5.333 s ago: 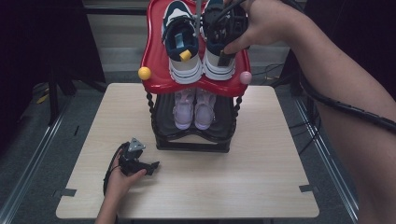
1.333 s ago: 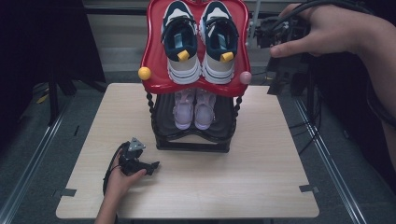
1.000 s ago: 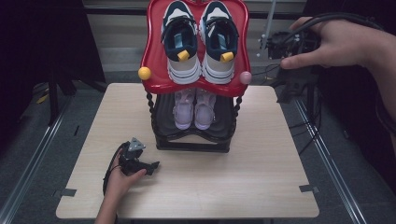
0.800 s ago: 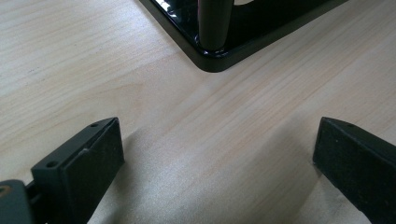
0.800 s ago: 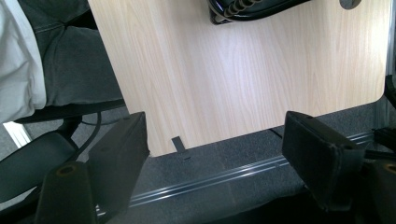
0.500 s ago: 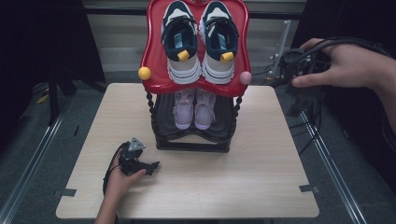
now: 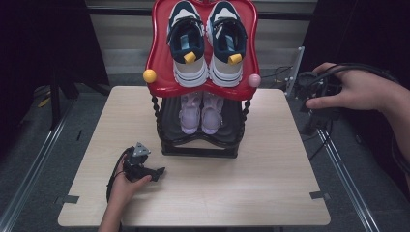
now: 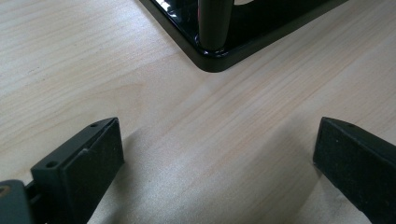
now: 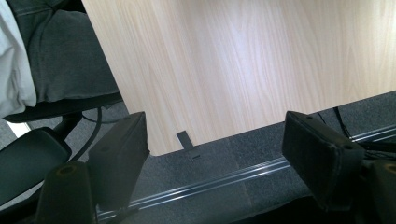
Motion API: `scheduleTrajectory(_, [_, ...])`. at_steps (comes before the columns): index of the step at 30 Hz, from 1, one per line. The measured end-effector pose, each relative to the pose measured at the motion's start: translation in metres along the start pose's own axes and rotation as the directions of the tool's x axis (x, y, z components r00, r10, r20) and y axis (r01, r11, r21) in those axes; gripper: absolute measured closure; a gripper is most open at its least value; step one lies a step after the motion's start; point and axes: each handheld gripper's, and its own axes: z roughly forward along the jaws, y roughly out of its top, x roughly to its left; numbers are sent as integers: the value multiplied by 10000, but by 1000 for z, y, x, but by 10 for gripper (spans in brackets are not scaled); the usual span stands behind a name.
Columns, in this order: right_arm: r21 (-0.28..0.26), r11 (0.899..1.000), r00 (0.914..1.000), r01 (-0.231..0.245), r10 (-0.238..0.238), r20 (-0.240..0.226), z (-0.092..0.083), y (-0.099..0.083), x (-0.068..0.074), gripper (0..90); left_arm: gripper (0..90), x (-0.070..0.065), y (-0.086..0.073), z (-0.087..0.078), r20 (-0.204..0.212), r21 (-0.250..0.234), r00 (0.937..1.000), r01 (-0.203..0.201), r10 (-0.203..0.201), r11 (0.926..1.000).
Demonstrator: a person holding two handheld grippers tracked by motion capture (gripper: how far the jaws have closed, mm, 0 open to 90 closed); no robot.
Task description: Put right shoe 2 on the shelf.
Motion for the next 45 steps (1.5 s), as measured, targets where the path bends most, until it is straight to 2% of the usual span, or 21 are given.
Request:
scheduleTrajectory(18, [-49,9996,9990,-274,272,-360,59,-16,-6,224,12,0,0,0,-21,-71,10000,75,-75,9999])
scheduleTrajectory(24, [22,9998,9988,-190,191,-448,76,-17,-7,222,12,0,0,0,-23,-76,10000,81,-81,9999])
scheduleTrajectory(35, [-302,9994,9981,-173,154,-596,105,-18,-7,221,12,0,0,0,-19,-78,10000,75,-75,9999])
scheduleTrajectory(42, [-353,9990,9971,-275,248,-724,135,-19,-5,219,12,-1,0,1,-40,-100,10000,81,-81,9999])
scheduleTrajectory(45, [-555,9979,9969,-335,294,-730,147,-21,-4,216,12,-1,0,1,-43,-106,10000,77,-77,9999])
